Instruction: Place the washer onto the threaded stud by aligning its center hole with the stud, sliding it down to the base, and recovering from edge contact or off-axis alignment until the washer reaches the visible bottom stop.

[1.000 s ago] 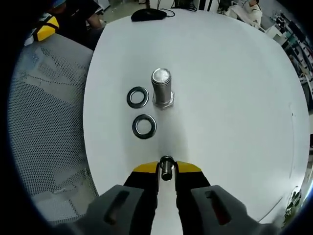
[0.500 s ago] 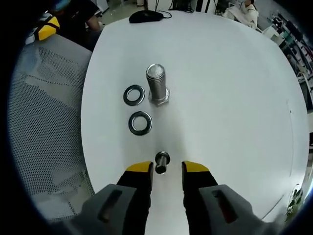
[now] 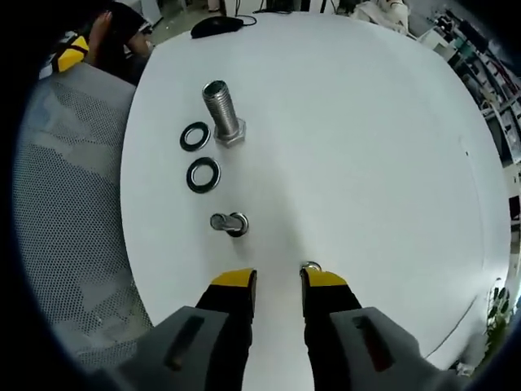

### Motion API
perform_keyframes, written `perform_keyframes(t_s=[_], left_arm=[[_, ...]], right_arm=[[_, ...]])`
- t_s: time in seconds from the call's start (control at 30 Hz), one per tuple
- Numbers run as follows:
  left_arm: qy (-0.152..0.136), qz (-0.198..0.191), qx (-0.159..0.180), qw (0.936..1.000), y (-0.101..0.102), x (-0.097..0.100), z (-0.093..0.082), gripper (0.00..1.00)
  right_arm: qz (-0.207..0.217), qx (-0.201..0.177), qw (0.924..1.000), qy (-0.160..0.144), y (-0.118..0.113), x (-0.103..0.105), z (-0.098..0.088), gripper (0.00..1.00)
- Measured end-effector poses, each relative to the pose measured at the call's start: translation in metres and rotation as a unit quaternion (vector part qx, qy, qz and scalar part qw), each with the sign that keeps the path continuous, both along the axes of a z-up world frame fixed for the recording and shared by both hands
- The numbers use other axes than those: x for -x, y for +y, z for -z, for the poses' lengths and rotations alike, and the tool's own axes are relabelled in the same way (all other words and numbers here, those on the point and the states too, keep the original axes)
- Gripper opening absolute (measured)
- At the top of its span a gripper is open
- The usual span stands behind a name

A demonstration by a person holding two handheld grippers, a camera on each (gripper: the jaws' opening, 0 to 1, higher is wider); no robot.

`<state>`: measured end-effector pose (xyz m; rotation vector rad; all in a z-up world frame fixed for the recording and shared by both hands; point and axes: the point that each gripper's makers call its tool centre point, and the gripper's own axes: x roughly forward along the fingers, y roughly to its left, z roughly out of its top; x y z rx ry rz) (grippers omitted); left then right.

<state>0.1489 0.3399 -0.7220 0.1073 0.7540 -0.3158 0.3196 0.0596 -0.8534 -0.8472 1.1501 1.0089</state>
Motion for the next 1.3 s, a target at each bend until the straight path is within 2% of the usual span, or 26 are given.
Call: perform_keyframes(t_s=[0.1, 0.27, 0.4, 0.7, 0.77, 0.93, 1.07, 1.17, 1.3], left_arm=[[0.0, -0.001, 0.0, 1.0, 0.0, 0.0, 0.0, 0.0], [-0.001, -0.001, 0.0, 1.0, 0.0, 0.0, 0.0, 0.0], [-0.002, -0.002, 0.0, 1.0, 0.0, 0.0, 0.0, 0.0], [-0.003, -0.002, 0.0, 1.0, 0.0, -0.001, -0.001, 0.0], [-0.003, -0.001, 0.001, 1.0, 0.0, -0.001, -0.001, 0.0], [-0.002, -0.001, 0.001, 1.0, 0.0, 0.0, 0.0, 0.0], [-0.002, -0.001, 0.001, 1.0, 0.0, 0.0, -0.001, 0.0], [-0.002, -0.001, 0.002, 1.0, 0.0, 0.0, 0.0, 0.0], [-0.002, -0.001, 0.002, 1.0, 0.0, 0.0, -0.001, 0.0]], right_arm=[[0.016, 0.004, 0.9999, -0.002, -0.007, -0.006, 0.005, 0.25], [0.039, -0.01, 0.9992, -0.004, -0.008, -0.012, 0.009, 0.25], [0.044, -0.006, 0.999, -0.006, -0.01, -0.014, 0.011, 0.25], [0.054, -0.018, 0.9983, 0.011, -0.01, -0.015, 0.012, 0.22], [0.052, -0.014, 0.9985, 0.011, -0.01, -0.017, 0.013, 0.21], [0.038, 0.033, 0.9986, 0.018, -0.01, -0.019, 0.016, 0.21], [0.027, 0.052, 0.998, 0.023, -0.009, -0.019, 0.016, 0.21], [0.031, 0.055, 0.9976, 0.029, -0.01, -0.02, 0.016, 0.21], [0.05, 0.04, 0.9976, 0.027, -0.011, -0.021, 0.015, 0.2]])
